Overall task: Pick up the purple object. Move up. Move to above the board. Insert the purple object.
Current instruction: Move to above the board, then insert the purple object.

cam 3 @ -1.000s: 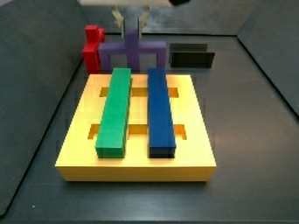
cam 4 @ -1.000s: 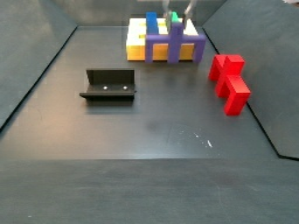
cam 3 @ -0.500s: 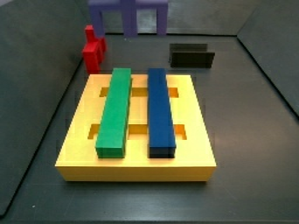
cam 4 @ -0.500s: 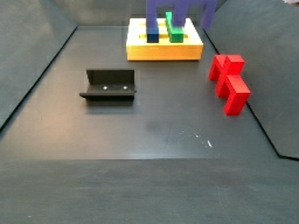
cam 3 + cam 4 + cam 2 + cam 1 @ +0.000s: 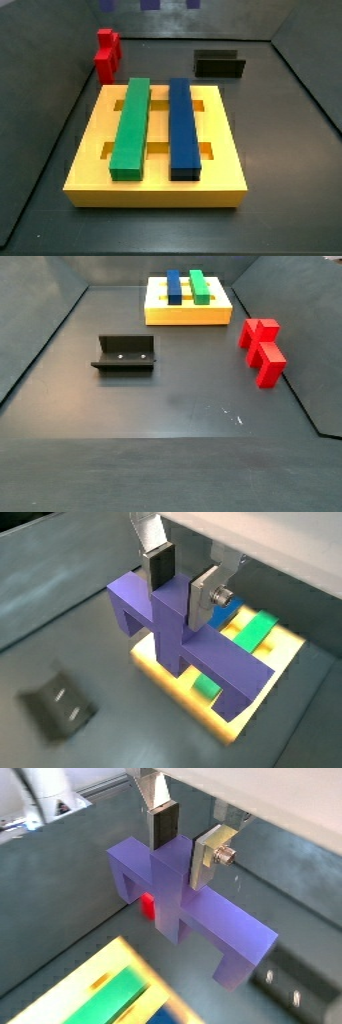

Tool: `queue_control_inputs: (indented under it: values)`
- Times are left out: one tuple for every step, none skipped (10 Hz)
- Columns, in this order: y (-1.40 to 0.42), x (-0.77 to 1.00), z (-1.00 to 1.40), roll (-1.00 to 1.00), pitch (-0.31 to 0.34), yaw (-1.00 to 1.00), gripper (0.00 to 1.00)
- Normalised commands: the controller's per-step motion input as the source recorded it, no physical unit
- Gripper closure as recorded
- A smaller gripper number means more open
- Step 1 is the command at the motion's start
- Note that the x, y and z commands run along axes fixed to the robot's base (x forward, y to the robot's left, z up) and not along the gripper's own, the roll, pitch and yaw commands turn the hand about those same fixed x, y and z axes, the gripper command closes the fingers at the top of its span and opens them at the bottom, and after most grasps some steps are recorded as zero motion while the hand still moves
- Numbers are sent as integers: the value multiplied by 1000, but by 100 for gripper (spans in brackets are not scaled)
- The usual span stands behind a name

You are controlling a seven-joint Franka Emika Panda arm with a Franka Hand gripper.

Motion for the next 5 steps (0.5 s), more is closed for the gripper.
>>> queue_control_inputs:
  values:
    - [-1400, 428, 364, 19, 263, -117, 100]
    - [-1400, 486, 356, 0, 253, -81, 100]
    - [-686, 269, 188, 22, 221, -24, 100]
    - [-404, 190, 122, 37, 189, -10, 100]
    - [0, 0, -214, -44, -84, 0, 100]
